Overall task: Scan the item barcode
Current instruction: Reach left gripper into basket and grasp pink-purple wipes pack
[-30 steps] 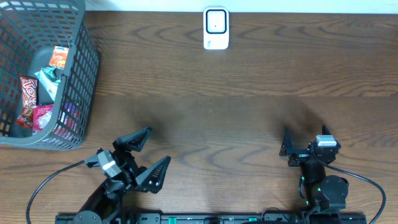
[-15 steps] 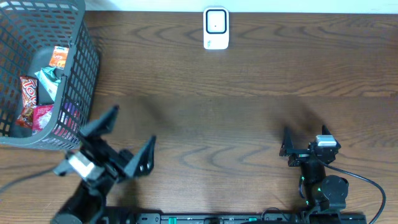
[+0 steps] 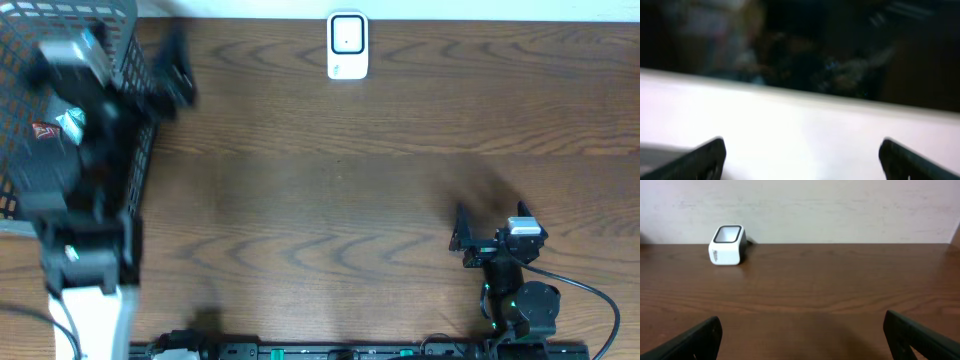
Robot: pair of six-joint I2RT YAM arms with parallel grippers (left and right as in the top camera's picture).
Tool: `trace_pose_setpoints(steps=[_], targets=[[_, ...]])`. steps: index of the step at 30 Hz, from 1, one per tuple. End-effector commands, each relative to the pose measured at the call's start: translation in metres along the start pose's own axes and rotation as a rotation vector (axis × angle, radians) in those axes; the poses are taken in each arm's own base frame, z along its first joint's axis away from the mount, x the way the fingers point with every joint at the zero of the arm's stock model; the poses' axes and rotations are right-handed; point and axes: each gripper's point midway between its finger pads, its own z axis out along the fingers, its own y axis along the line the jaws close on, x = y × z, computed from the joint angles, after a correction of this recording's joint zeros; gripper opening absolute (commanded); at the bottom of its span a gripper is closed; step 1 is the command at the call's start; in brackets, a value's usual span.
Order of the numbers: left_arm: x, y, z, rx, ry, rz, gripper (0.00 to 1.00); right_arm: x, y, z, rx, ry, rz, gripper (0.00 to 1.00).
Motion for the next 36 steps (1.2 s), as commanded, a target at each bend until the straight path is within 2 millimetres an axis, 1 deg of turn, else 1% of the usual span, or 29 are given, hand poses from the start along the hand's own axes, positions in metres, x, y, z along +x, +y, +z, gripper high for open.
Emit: trace_pose_setpoints(steps=[1, 3, 5, 7, 9, 12, 14, 16, 18, 22, 23, 25, 27, 31, 36], targets=[[-0.041, 0.050, 0.013, -0.213, -0.014, 0.093, 0.98, 0.001, -0.001, 0.000, 0.004, 0.002, -0.011, 0.99], [-0.043, 0.087, 0.018, -0.328, 0.076, 0.084, 0.98, 0.001, -0.001, 0.000, 0.004, 0.001, -0.011, 0.99], [-0.033, 0.125, 0.017, -0.436, 0.189, 0.061, 0.98, 0.001, -0.001, 0.000, 0.004, 0.002, -0.011, 0.99], [-0.013, 0.164, 0.009, -0.537, 0.311, 0.024, 0.98, 0.001, -0.001, 0.000, 0.004, 0.001, -0.011, 0.99], [0.014, 0.200, -0.004, -0.629, 0.428, -0.022, 0.98, 0.001, -0.001, 0.000, 0.004, 0.002, -0.011, 0.99], [0.048, 0.228, -0.026, -0.711, 0.562, -0.083, 0.98, 0.001, -0.001, 0.000, 0.004, 0.002, -0.011, 0.99], [0.070, 0.242, -0.040, -0.756, 0.650, -0.127, 0.98, 0.001, -0.001, 0.000, 0.004, 0.002, -0.011, 0.99], [0.086, 0.248, -0.047, -0.768, 0.710, -0.161, 0.98, 0.001, -0.001, 0.000, 0.004, 0.002, -0.011, 0.99], [0.099, 0.249, -0.051, -0.772, 0.759, -0.183, 0.98, 0.001, -0.001, 0.000, 0.004, 0.001, -0.011, 0.99], [0.118, 0.261, -0.045, -0.787, 0.794, -0.211, 0.98, 0.001, -0.001, 0.000, 0.004, 0.002, -0.011, 0.99], [0.125, 0.267, -0.047, -0.825, 0.799, -0.241, 0.98, 0.001, -0.001, 0.000, 0.004, 0.002, -0.011, 0.99], [0.141, 0.282, -0.055, -0.955, 0.799, -0.338, 0.98, 0.001, -0.001, 0.000, 0.004, 0.001, -0.011, 0.99], [0.162, 0.292, -0.065, -1.056, 0.828, -0.424, 0.98, 0.001, -0.001, 0.000, 0.004, 0.002, -0.011, 0.99], [0.205, 0.297, -0.078, -1.149, 0.936, -0.545, 0.98, 0.001, -0.001, 0.000, 0.004, 0.002, -0.011, 0.99], [0.251, 0.305, -0.087, -1.204, 1.070, -0.593, 0.98, 0.001, -0.001, 0.000, 0.004, 0.002, -0.011, 0.99]])
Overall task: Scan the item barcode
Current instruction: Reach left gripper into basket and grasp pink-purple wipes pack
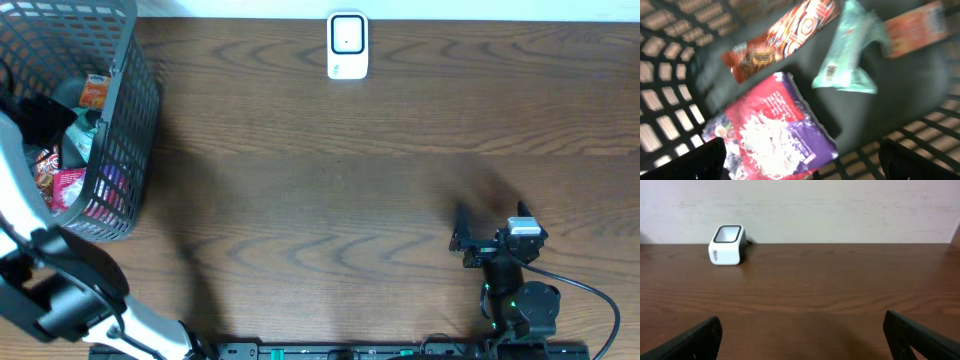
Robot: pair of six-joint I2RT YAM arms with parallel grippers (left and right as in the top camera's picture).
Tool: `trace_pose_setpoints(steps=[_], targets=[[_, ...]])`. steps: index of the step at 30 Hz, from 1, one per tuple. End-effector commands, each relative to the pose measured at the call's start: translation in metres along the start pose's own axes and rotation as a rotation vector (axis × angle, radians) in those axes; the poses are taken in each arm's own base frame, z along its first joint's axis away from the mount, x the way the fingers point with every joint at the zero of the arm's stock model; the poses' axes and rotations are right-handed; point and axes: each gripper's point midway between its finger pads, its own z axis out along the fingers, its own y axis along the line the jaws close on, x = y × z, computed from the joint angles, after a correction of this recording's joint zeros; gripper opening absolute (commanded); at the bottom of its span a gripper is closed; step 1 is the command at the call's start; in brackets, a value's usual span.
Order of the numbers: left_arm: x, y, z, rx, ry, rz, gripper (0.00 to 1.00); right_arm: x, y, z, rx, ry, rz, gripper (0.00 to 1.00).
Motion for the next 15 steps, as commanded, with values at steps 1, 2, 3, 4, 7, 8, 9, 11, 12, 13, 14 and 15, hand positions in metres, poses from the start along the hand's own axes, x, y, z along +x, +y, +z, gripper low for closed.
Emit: trace_pose_setpoints(steps=[1, 2, 3, 4, 7, 8, 9, 11, 12, 13, 14, 15], targets=[[0.003, 0.007, 0.017, -0.067, 0.030, -0.066, 0.98, 0.001, -0.001, 0.000, 0.004, 0.001, -0.011, 0.99], [0.007, 0.009, 0.023, -0.089, 0.047, -0.077, 0.98, 0.001, -0.001, 0.000, 0.004, 0.002, -0.011, 0.99], [0.010, 0.011, 0.031, -0.110, 0.066, -0.086, 0.98, 0.001, -0.001, 0.000, 0.004, 0.001, -0.011, 0.99], [0.014, 0.012, 0.036, -0.124, 0.081, -0.085, 0.98, 0.001, -0.001, 0.000, 0.004, 0.001, -0.011, 0.99], [0.022, 0.010, 0.051, -0.163, 0.113, -0.074, 0.98, 0.001, -0.001, 0.000, 0.004, 0.001, -0.011, 0.99], [0.024, 0.009, 0.054, -0.169, 0.117, -0.066, 0.98, 0.001, -0.001, 0.000, 0.004, 0.001, -0.011, 0.99], [0.027, 0.007, 0.057, -0.179, 0.120, -0.059, 0.98, 0.001, -0.001, 0.000, 0.004, 0.001, -0.011, 0.99], [0.031, 0.009, 0.060, -0.230, 0.105, -0.073, 0.98, 0.001, -0.001, 0.000, 0.004, 0.001, -0.011, 0.99], [0.035, 0.012, 0.060, -0.270, 0.094, -0.104, 0.98, 0.001, -0.001, 0.000, 0.004, 0.002, -0.011, 0.99], [0.038, 0.013, 0.061, -0.292, 0.086, -0.130, 0.98, 0.001, -0.001, 0.000, 0.004, 0.001, -0.011, 0.99], [0.042, 0.012, 0.062, -0.299, 0.087, -0.144, 0.98, 0.001, -0.001, 0.000, 0.004, 0.001, -0.011, 0.99], [0.045, 0.010, 0.063, -0.302, 0.089, -0.151, 0.98, 0.001, -0.001, 0.000, 0.004, 0.001, -0.011, 0.99]])
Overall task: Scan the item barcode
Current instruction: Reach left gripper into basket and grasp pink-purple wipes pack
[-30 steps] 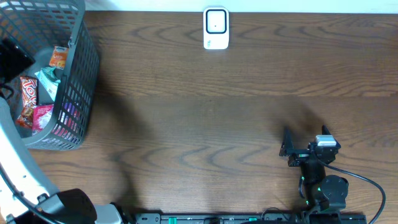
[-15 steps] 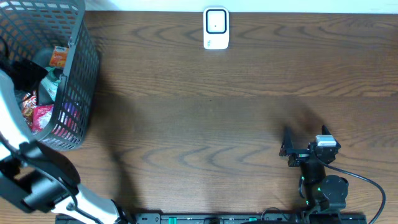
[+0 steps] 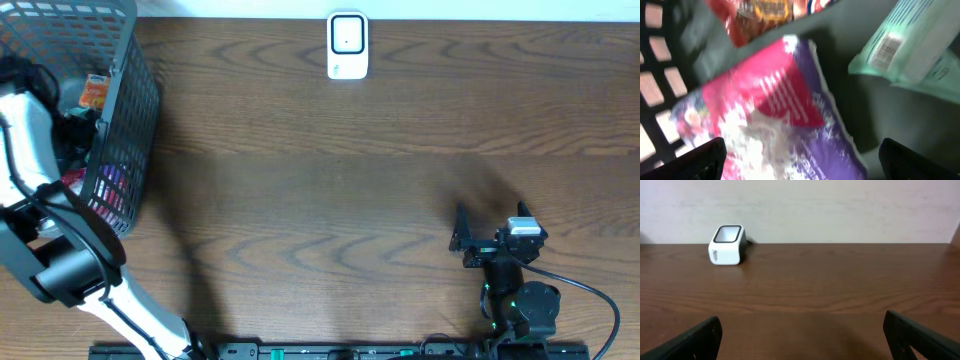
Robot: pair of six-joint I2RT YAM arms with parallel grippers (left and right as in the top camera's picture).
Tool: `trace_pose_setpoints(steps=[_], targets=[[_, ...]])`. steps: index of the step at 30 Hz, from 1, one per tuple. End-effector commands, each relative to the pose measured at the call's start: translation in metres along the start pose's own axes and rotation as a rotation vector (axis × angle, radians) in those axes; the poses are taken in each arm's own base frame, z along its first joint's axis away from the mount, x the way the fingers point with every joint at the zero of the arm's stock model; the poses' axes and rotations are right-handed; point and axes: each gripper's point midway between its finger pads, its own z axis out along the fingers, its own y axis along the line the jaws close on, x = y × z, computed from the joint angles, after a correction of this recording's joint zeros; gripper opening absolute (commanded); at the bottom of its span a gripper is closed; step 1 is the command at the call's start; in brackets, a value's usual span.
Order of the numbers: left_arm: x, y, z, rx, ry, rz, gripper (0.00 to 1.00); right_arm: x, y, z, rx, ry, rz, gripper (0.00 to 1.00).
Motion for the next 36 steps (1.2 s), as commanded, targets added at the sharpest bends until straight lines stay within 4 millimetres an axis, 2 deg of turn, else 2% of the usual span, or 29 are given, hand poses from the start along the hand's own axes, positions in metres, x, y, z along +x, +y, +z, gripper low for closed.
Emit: trace_pose_setpoints(steps=[1, 13, 17, 20, 23, 26, 29, 34, 35, 36], targets=[[0.009, 0.005, 0.007, -0.079, -0.025, -0.095, 0.98, 0.001, -0.001, 0.000, 0.005, 0.001, -0.011, 0.99], [0.032, 0.022, 0.038, -0.164, 0.008, -0.138, 0.97, 0.001, -0.001, 0.000, 0.005, 0.002, -0.011, 0.99], [0.039, 0.024, 0.048, -0.172, 0.018, -0.135, 0.64, 0.001, -0.001, 0.000, 0.005, 0.002, -0.011, 0.99], [0.039, 0.024, 0.049, -0.172, 0.018, -0.133, 0.08, 0.001, -0.001, 0.000, 0.005, 0.001, -0.011, 0.99], [0.037, 0.023, 0.043, -0.158, 0.016, -0.079, 0.08, 0.001, -0.001, 0.000, 0.005, 0.001, -0.011, 0.99], [0.028, 0.018, 0.024, -0.112, -0.012, -0.013, 0.07, 0.001, -0.001, 0.000, 0.005, 0.001, -0.011, 0.99], [0.011, 0.014, -0.012, -0.041, -0.093, 0.020, 0.08, 0.001, -0.001, 0.000, 0.005, 0.001, -0.011, 0.99], [-0.015, 0.014, -0.097, 0.135, -0.299, -0.042, 0.07, 0.001, -0.001, 0.000, 0.005, 0.001, -0.011, 0.99], [-0.019, 0.016, -0.115, 0.177, -0.347, -0.059, 0.07, 0.001, -0.001, 0.000, 0.005, 0.001, -0.011, 0.99], [-0.024, 0.020, -0.143, 0.237, -0.418, -0.083, 0.07, 0.001, -0.001, 0.000, 0.005, 0.001, -0.011, 0.99]])
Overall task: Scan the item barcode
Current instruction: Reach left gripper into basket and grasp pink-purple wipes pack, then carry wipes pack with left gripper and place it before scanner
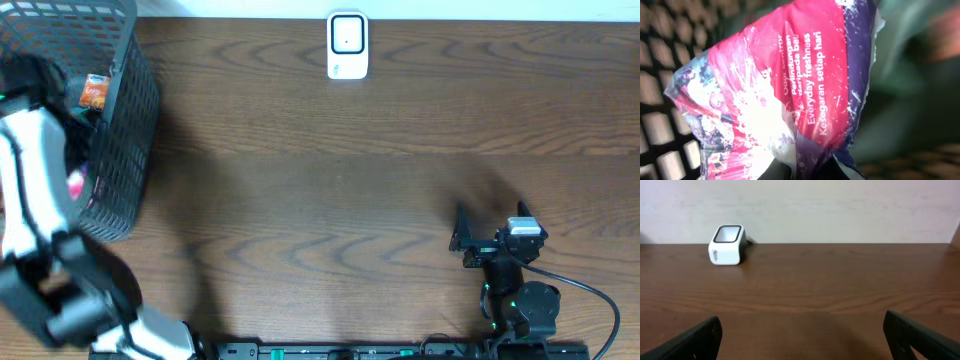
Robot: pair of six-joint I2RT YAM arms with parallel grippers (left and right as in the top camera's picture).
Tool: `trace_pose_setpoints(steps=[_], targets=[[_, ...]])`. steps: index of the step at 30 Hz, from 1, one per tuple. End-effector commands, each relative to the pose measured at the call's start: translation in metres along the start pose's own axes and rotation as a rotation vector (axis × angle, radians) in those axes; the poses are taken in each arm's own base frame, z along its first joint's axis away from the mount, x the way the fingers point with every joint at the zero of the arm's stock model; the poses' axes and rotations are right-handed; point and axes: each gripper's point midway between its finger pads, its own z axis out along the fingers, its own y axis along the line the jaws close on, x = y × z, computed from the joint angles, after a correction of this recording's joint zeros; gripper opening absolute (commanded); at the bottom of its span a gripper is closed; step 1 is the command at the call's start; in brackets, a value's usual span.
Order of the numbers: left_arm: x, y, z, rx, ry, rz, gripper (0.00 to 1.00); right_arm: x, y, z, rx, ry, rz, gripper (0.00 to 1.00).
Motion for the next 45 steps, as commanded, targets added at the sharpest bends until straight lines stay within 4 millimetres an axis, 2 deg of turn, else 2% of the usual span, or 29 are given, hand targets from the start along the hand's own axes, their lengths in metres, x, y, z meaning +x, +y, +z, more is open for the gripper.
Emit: trace_pose_setpoints(steps=[1, 7, 10, 13, 15, 18, 23, 27, 31, 35, 39, 42, 45], targets=[[-0.043, 0.003, -0.092, 0.180, -0.233, -0.062, 0.07, 0.001, -0.001, 0.000, 0.005, 0.001, -0.011, 0.99], [-0.075, 0.013, -0.195, 0.420, -0.506, -0.169, 0.07, 0.001, -0.001, 0.000, 0.005, 0.001, -0.011, 0.99], [-0.072, 0.012, -0.235, 0.561, -0.550, -0.172, 0.07, 0.001, -0.001, 0.000, 0.005, 0.001, -0.011, 0.99], [-0.062, -0.002, -0.270, 0.741, -0.553, -0.130, 0.07, 0.001, -0.001, 0.000, 0.005, 0.001, -0.011, 0.99], [-0.050, -0.018, -0.293, 0.869, -0.536, -0.075, 0.07, 0.001, -0.001, 0.000, 0.005, 0.001, -0.011, 0.99], [-0.019, -0.047, -0.320, 1.038, -0.465, 0.040, 0.07, 0.001, -0.001, 0.000, 0.005, 0.001, -0.011, 0.99], [0.053, -0.099, -0.338, 1.168, -0.363, 0.321, 0.07, 0.001, -0.001, 0.000, 0.005, 0.001, -0.011, 0.99], [0.132, -0.144, -0.337, 1.202, -0.375, 0.751, 0.07, 0.001, -0.001, 0.000, 0.005, 0.001, -0.011, 0.99], [0.208, -0.178, -0.318, 1.194, -0.273, 0.988, 0.07, 0.001, -0.001, 0.000, 0.005, 0.001, -0.011, 0.99], [0.272, -0.205, -0.273, 1.068, -0.185, 1.152, 0.07, 0.001, -0.001, 0.000, 0.005, 0.001, -0.011, 0.99], [0.333, -0.223, -0.223, 0.953, -0.079, 1.279, 0.08, 0.001, -0.001, 0.000, 0.005, 0.001, -0.011, 0.99], [0.372, -0.232, -0.192, 0.903, -0.016, 1.350, 0.08, 0.001, -0.001, 0.000, 0.005, 0.001, -0.011, 0.99], [0.397, -0.243, -0.164, 0.852, -0.010, 1.388, 0.07, 0.001, -0.001, 0.000, 0.005, 0.001, -0.011, 0.99]])
